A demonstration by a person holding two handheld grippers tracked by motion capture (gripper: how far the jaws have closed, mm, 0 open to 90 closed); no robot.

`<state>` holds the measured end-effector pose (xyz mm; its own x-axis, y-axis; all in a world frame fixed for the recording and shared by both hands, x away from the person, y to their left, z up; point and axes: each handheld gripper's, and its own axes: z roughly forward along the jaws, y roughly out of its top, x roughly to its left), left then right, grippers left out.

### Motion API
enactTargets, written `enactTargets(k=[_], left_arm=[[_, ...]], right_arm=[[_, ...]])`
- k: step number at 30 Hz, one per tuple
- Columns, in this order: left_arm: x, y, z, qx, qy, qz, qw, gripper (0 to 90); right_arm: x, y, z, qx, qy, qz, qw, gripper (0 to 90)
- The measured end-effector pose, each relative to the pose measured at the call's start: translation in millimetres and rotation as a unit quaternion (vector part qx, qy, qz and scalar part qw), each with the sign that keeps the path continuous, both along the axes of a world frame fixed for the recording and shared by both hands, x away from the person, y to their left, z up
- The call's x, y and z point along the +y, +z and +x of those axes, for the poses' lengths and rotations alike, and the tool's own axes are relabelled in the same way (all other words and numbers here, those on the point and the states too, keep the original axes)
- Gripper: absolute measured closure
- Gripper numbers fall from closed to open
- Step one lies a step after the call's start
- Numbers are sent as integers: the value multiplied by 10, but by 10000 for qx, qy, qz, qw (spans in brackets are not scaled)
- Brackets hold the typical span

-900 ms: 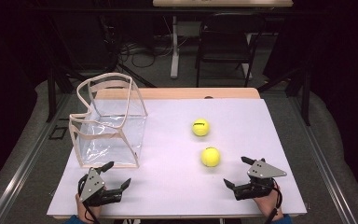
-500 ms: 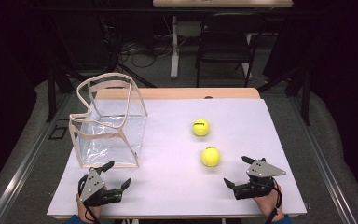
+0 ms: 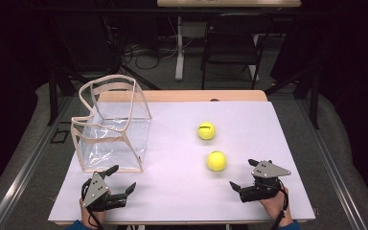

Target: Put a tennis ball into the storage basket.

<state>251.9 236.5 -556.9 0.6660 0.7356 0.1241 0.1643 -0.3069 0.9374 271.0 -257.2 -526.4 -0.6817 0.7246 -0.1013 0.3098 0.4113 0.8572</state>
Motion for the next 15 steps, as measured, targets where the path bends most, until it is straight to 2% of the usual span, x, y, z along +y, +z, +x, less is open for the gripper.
enactTargets(k=[2,13,15], left_arm=[[-12,1,-4,0,-3,0,10000,161],[-26,6,-4,-9,-64,49,10000,161],[-28,7,-7,-5,-68,37,10000,161]], right_arm=[[53,80,96,100,48,-47,9999,0],[178,191,183,214,176,-213,9994,0],[204,191,207,210,201,-184,9994,0]])
